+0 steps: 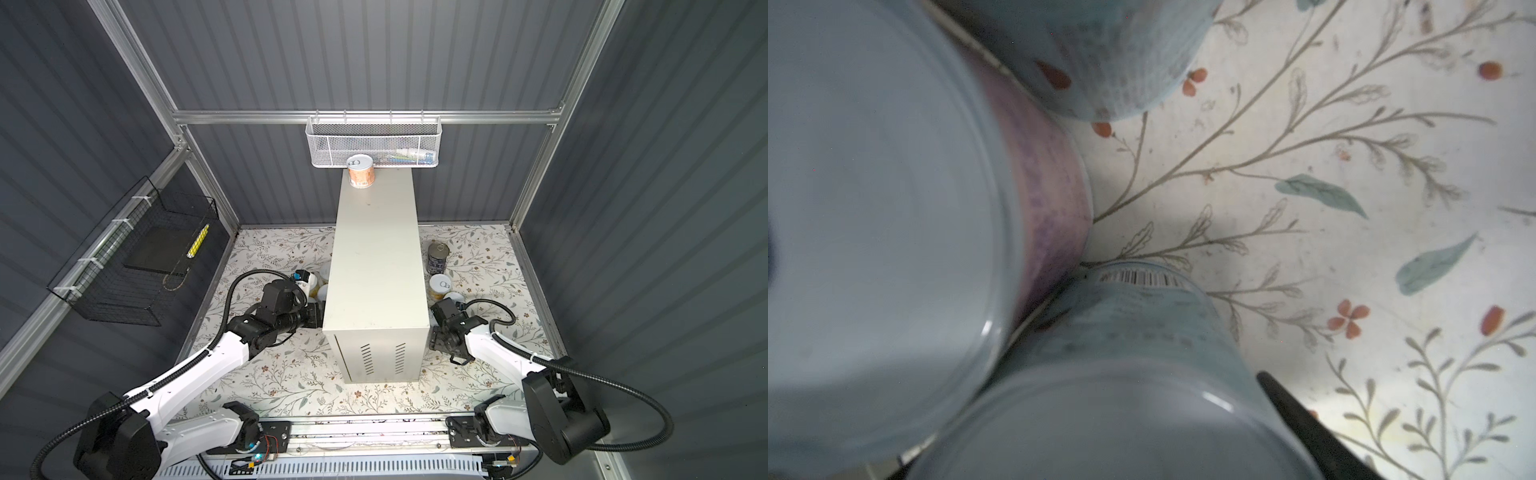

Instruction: Place and organize the canned foods onto the counter

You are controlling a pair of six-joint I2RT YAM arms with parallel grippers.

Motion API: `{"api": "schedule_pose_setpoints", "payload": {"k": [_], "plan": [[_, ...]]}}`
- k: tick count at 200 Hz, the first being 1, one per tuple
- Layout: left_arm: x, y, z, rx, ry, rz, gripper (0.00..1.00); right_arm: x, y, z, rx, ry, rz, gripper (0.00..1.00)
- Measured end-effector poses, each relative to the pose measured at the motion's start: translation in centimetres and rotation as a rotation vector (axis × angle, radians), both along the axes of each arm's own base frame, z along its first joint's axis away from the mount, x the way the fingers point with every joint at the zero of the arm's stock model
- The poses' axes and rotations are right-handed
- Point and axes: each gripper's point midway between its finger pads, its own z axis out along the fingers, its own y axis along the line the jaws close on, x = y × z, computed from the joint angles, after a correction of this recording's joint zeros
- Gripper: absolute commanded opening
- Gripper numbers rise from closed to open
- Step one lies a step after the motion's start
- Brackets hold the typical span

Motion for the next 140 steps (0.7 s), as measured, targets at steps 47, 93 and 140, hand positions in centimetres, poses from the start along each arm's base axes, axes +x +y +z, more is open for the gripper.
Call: {"api": "schedule_pose_setpoints", "payload": {"k": [47, 93, 140], "plan": [[0.2, -0.1, -0.5, 0.012, 0.004, -0.007, 0.99, 0.2, 0.0, 0.1, -0.005, 0.001, 0.003, 0.28], [0.3, -0.1, -0.7, 0.019, 0.005, -0.01, 1.0, -0.4, -0.1, 0.9, 0.005, -0.004, 0.003, 0.0], [1.9, -1.0, -1.0, 0.081, 0.06, -0.031, 0.99, -0.6, 0.4, 4.9, 0.047, -0.031, 0.031, 0.0]]}}
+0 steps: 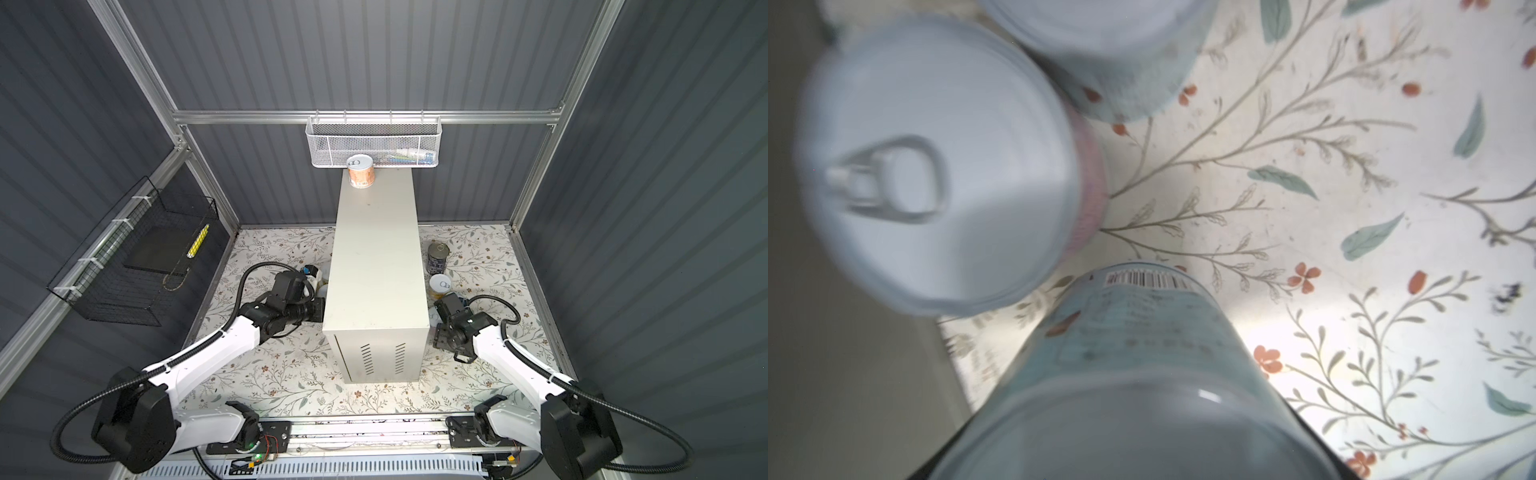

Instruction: Place and organize the canned foods onto the counter

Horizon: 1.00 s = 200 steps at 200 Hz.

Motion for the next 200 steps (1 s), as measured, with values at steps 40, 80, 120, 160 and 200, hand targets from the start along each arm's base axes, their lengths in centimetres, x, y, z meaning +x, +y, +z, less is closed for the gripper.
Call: {"api": "schedule_pose_setpoints", "payload": {"k": [40, 80, 120, 160, 200], "plan": [[-0.3, 0.0, -0.4, 0.015, 0.027, -0.014, 0.99, 0.2, 0.4, 6.5, 0.038, -0.095, 0.044, 0.0], [-0.7, 0.1, 0.0, 0.025, 0.041, -0.024, 0.98, 0.0, 0.1, 14.0, 0.064, -0.21, 0.075, 0.0], [-1.3, 1.2, 3.0, 0.039, -0.005, -0.005, 0.98, -0.7, -0.6, 20.5, 0.067, -0.296, 0.087, 0.0], [-2.0, 2.4, 6.2, 0.033, -0.092, 0.014, 0.99, -0.8, -0.8, 26.5, 0.073, -0.384, 0.105, 0.0], [-2.2, 3.2, 6.0, 0.055, -0.087, 0.035, 0.98, 0.2, 0.3, 29.1, 0.056, -0.406, 0.144, 0.0]]}}
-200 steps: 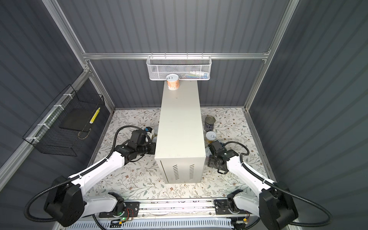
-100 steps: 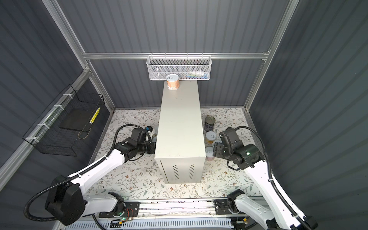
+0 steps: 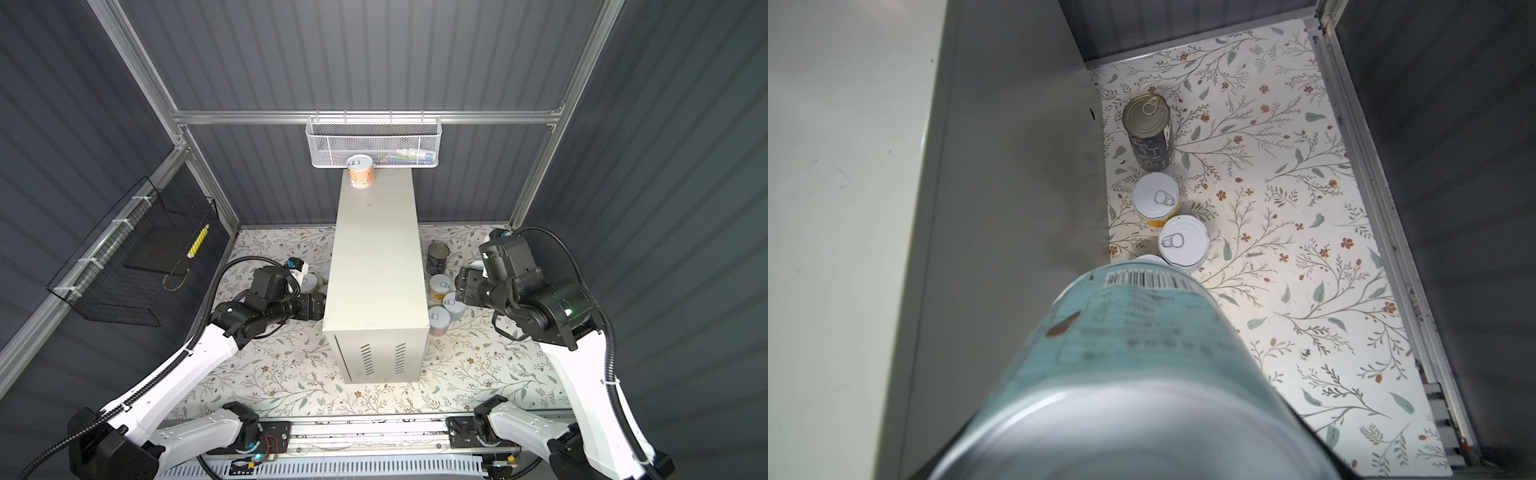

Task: Place and organize the canned foods onto the counter
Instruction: 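Close the right gripper on the light-blue can and lift it toward the cabinet top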

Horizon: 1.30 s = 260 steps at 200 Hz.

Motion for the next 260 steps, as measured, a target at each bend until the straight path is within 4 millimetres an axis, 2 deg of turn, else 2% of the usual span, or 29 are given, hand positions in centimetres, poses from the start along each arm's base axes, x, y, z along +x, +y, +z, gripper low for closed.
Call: {"api": "schedule_pose_setpoints", "payload": {"k": [43, 62, 81, 103, 120, 131, 144, 161, 169, 192, 223, 260], "plan": [[-0.3, 0.6, -0.5, 0.017, 0.007, 0.015, 0.99, 2.4, 3.3, 2.7, -0.032, -0.022, 0.085, 0.0], [-0.4, 0.7, -0.5, 0.022, 0.011, 0.017, 0.99, 3.8, 5.3, 4.3, -0.039, -0.048, 0.131, 0.0], [-0.3, 0.9, -0.6, 0.026, 0.014, 0.023, 0.99, 4.8, 7.5, 5.2, -0.052, -0.058, 0.186, 0.0], [-0.2, 1.0, -0.6, 0.026, 0.013, 0.029, 0.99, 5.8, 10.4, 4.7, -0.091, -0.027, 0.255, 0.0], [-0.2, 1.1, -0.8, 0.027, 0.015, 0.032, 0.99, 6.5, 12.3, 3.2, -0.126, 0.014, 0.299, 0.0], [-0.1, 1.1, -0.9, 0.028, 0.017, 0.033, 0.99, 6.8, 13.1, 2.2, -0.15, 0.041, 0.32, 0.0], [0.0, 1.0, -1.0, 0.029, 0.02, 0.033, 0.99, 7.2, 13.6, 2.3, -0.144, 0.03, 0.326, 0.0], [0.0, 1.1, -1.3, 0.031, 0.023, 0.033, 0.99, 7.2, 13.8, 2.3, -0.143, 0.031, 0.331, 0.13], [0.0, 1.1, -1.3, 0.032, 0.024, 0.035, 0.99, 7.2, 13.8, 2.3, -0.142, 0.032, 0.336, 0.3], [0.0, 1.1, -1.3, 0.032, 0.023, 0.036, 0.99, 7.2, 14.0, 2.3, -0.139, 0.033, 0.347, 0.56], [0.1, 1.4, -1.3, 0.037, 0.021, 0.045, 0.99, 7.7, 14.7, 2.2, -0.137, 0.026, 0.362, 0.75], [0.1, 1.4, -1.3, 0.038, 0.02, 0.047, 0.99, 7.9, 15.1, 1.8, -0.138, 0.037, 0.371, 0.87]]}}
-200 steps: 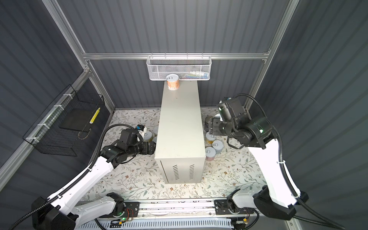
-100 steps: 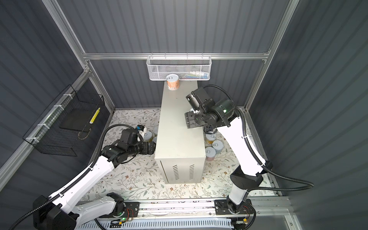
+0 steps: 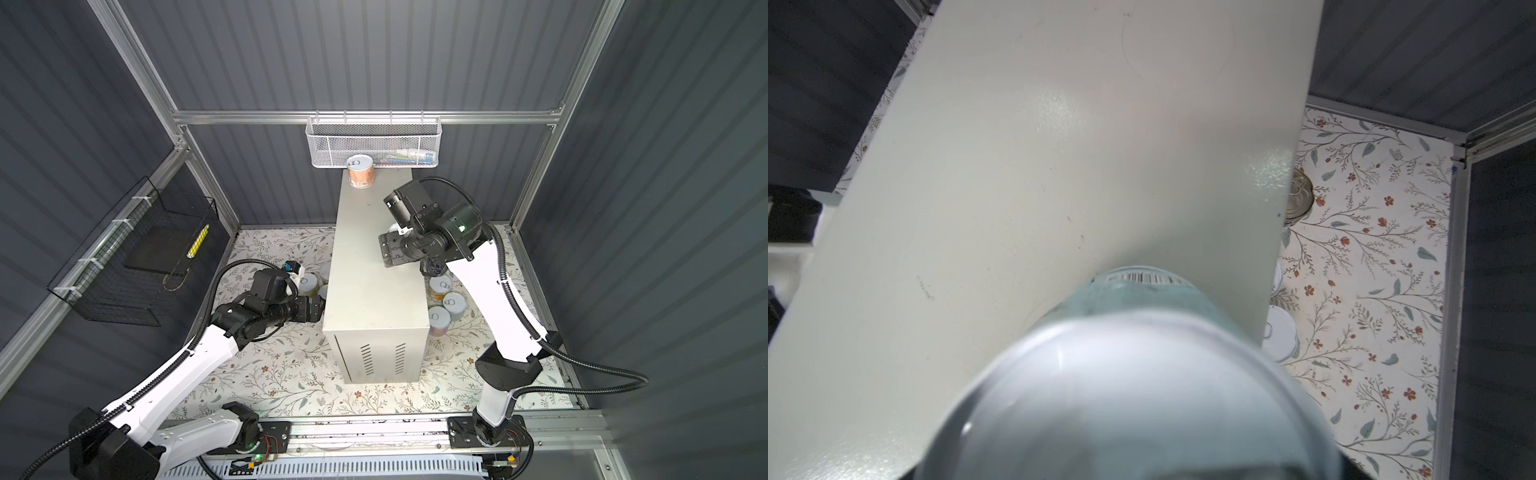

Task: Place and organize the canned foods onto the counter
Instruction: 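Close the right gripper on the light-blue can and lift it toward the cabinet top, then carry the light-blue can with the right gripper beside the peach-labelled can and lower it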

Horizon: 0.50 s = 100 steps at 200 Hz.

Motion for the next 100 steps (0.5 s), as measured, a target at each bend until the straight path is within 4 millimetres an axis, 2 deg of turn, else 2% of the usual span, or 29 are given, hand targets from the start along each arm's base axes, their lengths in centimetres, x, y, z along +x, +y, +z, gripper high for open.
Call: {"api": "schedule_pose_setpoints", "payload": {"k": [57, 100], "plan": [[-0.2, 0.3, -0.3, 0.014, 0.013, 0.005, 0.99, 0.0, 0.2, -0.1, 0.009, 0.001, 0.005, 0.95], [-0.4, 0.6, -0.3, 0.022, 0.016, 0.012, 0.99, -2.0, -0.6, -0.7, 0.011, 0.01, 0.015, 0.91]]}}
